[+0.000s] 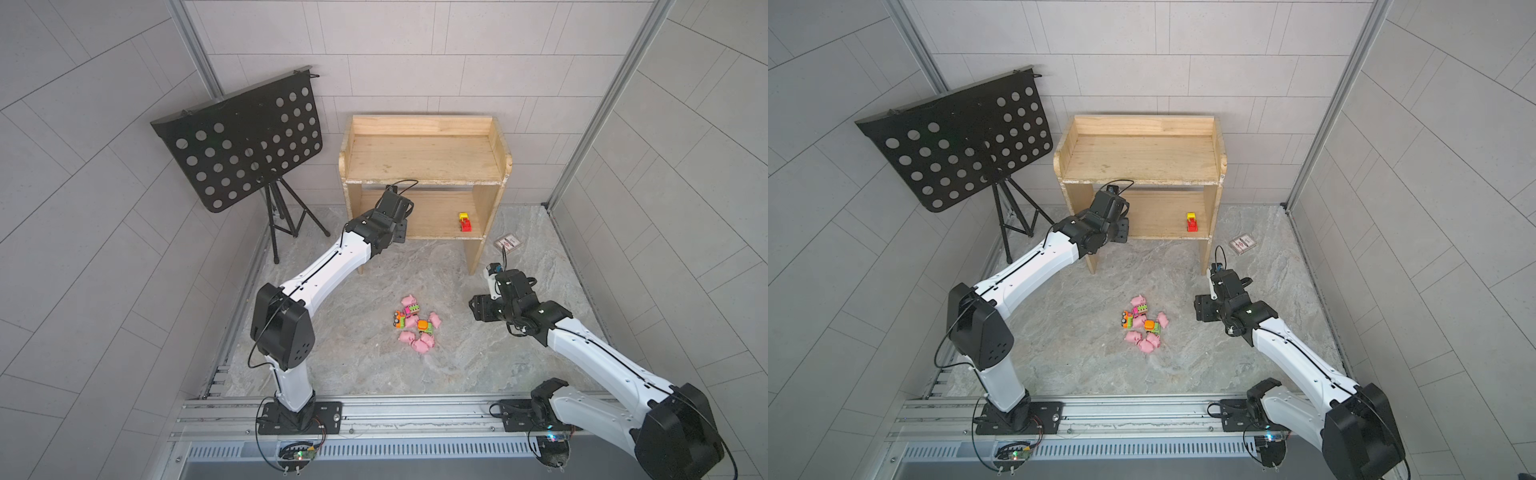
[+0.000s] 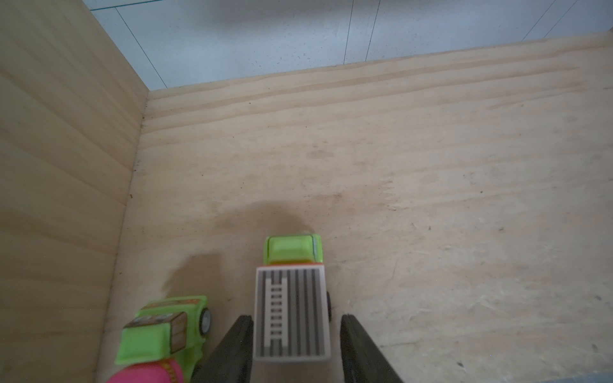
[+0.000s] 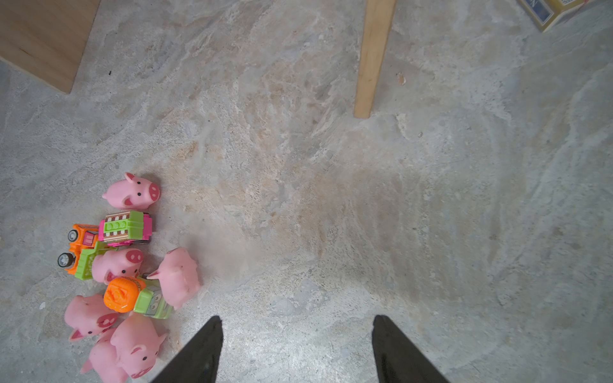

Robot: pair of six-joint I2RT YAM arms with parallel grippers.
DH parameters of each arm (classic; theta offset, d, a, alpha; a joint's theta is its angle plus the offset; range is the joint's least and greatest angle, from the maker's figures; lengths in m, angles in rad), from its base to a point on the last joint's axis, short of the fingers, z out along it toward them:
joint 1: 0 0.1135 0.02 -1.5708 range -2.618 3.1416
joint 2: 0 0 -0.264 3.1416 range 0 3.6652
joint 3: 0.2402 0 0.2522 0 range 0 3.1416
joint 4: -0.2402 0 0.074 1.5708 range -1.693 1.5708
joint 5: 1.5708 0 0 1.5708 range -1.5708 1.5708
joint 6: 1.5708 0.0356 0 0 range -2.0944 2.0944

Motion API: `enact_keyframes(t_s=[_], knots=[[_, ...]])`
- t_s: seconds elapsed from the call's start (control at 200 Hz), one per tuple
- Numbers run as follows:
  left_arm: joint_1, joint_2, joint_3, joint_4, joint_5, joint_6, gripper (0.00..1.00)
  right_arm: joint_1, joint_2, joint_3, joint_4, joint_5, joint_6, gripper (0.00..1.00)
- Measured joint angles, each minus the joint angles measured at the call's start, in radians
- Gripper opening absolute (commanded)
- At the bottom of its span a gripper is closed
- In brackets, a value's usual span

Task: Organize plastic toys on shelves
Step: Place the plastic toy on the shelf, then pick up the plastic toy at the center of the board.

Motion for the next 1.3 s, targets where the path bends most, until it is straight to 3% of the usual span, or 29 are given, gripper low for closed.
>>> enact_keyframes(t_s=[0.415, 0.805, 1.051, 1.301], knots=[[0.0, -0.013, -0.006, -0.011, 0.05, 0.0, 0.63, 0.0, 0.0, 0.0, 0.01, -0.011, 0.0, 0.74], [0.0, -0.215, -0.148, -0.016, 0.169, -0.001, 0.65, 0.024, 0.012, 0.0, 0.016, -0.101, -0.031, 0.74], [0.0, -0.407, -0.338, -0.042, 0.236, -0.007, 0.66, 0.166, 0.108, 0.026, 0.022, -0.149, -0.086, 0.74], [0.004, -0.641, -0.644, -0.035, 0.248, -0.049, 0.67, 0.3, 0.24, 0.134, 0.012, -0.159, -0.168, 0.71]])
